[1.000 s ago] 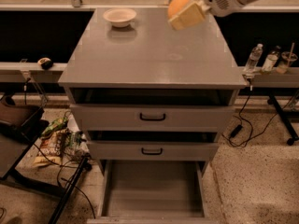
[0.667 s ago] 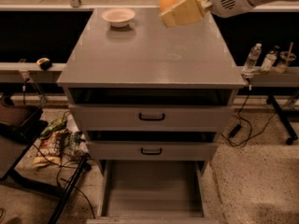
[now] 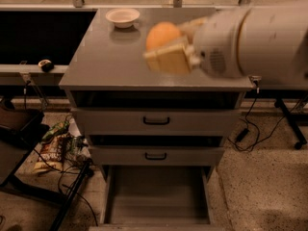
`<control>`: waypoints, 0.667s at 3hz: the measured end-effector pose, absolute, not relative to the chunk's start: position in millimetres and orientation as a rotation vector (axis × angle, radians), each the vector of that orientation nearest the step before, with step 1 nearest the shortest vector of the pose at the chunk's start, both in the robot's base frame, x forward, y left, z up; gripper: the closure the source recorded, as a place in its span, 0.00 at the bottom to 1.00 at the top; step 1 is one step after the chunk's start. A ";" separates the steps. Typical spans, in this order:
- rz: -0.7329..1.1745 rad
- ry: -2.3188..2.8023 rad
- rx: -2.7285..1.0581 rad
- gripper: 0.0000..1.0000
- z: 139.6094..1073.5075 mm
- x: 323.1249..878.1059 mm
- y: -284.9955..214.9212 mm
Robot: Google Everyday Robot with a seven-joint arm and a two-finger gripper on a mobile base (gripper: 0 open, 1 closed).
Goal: Place orange into bottom drawer
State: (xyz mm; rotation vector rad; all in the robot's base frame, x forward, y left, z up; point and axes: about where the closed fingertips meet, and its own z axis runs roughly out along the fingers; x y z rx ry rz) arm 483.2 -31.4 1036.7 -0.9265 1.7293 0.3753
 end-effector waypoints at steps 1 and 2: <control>0.433 1.914 -0.721 1.00 952.5 463.6 -79.8; 0.406 2.109 -0.537 1.00 858.8 454.6 -119.0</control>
Offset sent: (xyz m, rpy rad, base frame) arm -0.0621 -0.1556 -0.3676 -0.0796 0.5892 -0.5422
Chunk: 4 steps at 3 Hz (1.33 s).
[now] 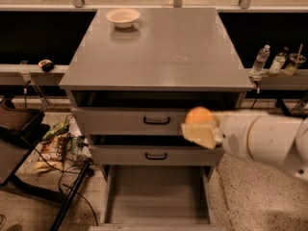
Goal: Place orange into bottom drawer
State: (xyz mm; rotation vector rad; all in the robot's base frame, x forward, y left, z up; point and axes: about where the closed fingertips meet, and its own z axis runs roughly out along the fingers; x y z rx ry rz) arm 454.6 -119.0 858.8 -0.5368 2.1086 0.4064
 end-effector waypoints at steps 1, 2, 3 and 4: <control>0.366 2.224 -0.477 1.00 756.0 463.5 -146.7; 0.366 2.224 -0.478 1.00 756.0 463.5 -146.5; 0.376 2.235 -0.502 1.00 750.5 465.3 -137.8; 0.426 2.287 -0.490 1.00 698.8 466.7 -123.4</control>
Offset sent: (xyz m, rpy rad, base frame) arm 0.0052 -0.0248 -0.0889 -0.0276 0.0934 -0.0617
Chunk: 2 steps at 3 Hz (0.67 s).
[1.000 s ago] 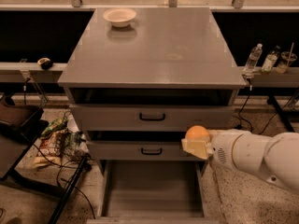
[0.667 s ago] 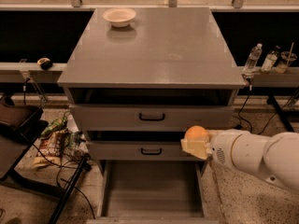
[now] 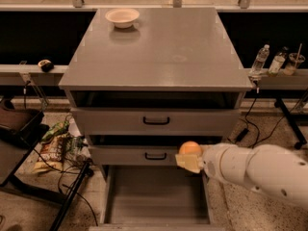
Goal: Place orange into bottom drawer
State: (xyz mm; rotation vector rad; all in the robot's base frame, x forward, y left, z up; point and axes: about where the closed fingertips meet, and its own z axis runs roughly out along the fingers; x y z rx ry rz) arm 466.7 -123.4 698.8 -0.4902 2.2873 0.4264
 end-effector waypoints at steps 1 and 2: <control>0.486 2.345 -0.449 1.00 620.3 466.3 -116.4; 0.543 2.415 -0.399 1.00 543.7 464.7 -111.1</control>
Offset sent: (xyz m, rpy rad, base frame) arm -0.0034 0.0180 -0.2497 0.1110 0.2572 -0.0555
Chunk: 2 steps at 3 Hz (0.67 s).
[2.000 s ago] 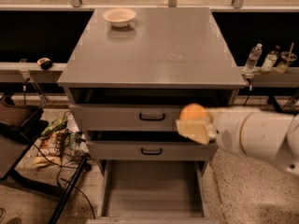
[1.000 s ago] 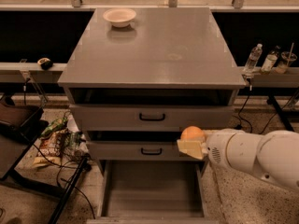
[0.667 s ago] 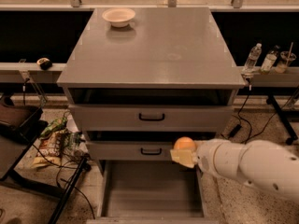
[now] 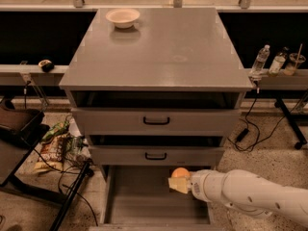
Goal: Place orange into bottom drawer
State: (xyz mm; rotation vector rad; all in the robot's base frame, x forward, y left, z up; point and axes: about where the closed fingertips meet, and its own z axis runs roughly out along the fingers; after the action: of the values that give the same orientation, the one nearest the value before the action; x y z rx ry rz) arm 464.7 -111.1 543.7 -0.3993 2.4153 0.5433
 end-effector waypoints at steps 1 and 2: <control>0.572 2.490 -0.366 1.00 476.3 471.0 -104.5; 0.611 2.553 -0.375 1.00 428.1 486.5 -93.7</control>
Offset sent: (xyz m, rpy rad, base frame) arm 0.0454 0.0260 -0.1660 0.0183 0.2325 0.0391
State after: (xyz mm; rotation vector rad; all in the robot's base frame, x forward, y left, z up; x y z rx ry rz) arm 486.5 -93.7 428.1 -0.3753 2.5529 0.6105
